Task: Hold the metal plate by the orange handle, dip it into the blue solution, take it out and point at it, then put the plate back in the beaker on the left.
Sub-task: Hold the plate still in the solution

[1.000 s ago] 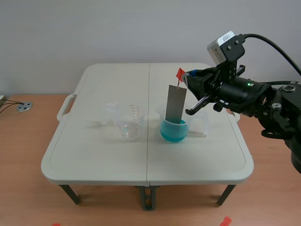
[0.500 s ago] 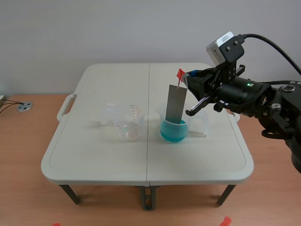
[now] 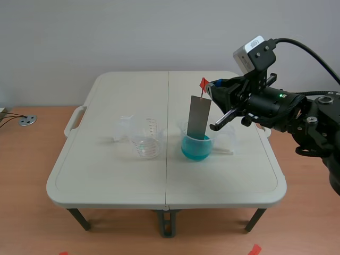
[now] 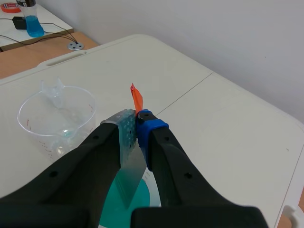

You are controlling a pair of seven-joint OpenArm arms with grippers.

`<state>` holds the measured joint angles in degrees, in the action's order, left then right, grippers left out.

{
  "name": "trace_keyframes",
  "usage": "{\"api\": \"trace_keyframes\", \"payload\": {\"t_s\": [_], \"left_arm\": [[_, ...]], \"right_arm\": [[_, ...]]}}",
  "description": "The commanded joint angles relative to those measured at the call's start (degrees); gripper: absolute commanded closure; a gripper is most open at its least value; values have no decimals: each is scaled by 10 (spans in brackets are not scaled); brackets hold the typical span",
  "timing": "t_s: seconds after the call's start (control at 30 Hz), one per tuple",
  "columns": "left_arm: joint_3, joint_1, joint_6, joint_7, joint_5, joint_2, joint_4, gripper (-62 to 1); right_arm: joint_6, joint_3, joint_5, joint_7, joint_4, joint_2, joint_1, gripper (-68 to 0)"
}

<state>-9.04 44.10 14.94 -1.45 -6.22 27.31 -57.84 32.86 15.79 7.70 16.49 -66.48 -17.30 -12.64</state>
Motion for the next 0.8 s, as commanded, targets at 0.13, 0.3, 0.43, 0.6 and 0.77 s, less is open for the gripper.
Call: {"api": "trace_keyframes", "payload": {"t_s": [0.13, 0.3, 0.43, 0.6, 0.77], "left_arm": [[0, 5, 0, 3, -2, 2, -2, -16], [0, 5, 0, 3, -2, 2, -2, -16], [0, 5, 0, 3, -2, 2, -2, -16], [0, 5, 0, 3, -2, 2, -2, -16], [0, 5, 0, 3, -2, 2, -2, -16]], "right_arm": [[2, 0, 4, 14, -6, -3, -13, -13], [2, -7, 4, 23, -41, -6, 11, -13], [2, -21, 2, 23, -83, -6, 35, -13], [2, -44, 2, 23, -130, -6, 57, -13], [2, -63, 2, 16, -177, -6, 76, -13]]}}
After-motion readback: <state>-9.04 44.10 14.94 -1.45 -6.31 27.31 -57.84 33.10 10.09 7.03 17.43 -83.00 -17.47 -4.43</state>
